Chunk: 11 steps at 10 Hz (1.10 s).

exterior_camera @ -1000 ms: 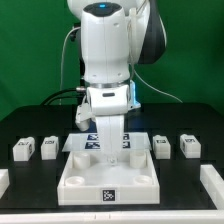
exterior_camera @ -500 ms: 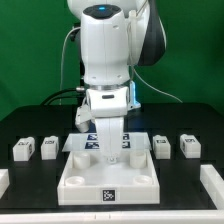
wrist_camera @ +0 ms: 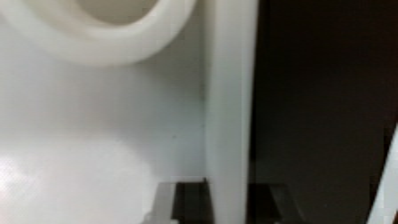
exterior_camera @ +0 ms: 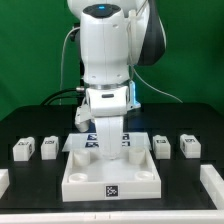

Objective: Assemble one leg

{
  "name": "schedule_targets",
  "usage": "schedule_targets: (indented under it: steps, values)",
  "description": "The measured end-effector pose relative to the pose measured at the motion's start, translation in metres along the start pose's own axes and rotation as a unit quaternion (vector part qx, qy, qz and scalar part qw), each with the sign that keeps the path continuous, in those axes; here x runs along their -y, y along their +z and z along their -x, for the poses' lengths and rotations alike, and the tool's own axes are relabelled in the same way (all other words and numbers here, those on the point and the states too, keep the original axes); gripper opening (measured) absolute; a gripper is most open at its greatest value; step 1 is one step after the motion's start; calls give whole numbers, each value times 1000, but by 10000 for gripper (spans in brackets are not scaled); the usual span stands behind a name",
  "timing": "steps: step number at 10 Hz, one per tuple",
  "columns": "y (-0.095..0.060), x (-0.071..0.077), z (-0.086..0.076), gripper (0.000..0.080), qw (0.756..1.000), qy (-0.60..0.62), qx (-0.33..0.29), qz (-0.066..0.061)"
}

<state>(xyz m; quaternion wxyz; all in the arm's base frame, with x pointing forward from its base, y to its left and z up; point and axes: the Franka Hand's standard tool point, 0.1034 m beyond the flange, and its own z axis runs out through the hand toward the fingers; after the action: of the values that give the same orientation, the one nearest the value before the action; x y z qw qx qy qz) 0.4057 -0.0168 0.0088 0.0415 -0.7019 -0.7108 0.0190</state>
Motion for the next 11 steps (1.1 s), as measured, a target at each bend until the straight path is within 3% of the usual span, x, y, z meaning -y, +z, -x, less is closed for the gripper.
schedule_targets:
  steps: [5,6,9,10,11]
  values:
    - [-1,-2,0,63,1000,0,0,4]
    - [-1,-12,-6,63,1000,-4,-1,10]
    - [-4,-70,-45,62,999,-5,-17,41]
    - [-5,-83,-59,62,999,-4,-22,49]
    - [-4,-85,-65,60,999,-3,-23,49]
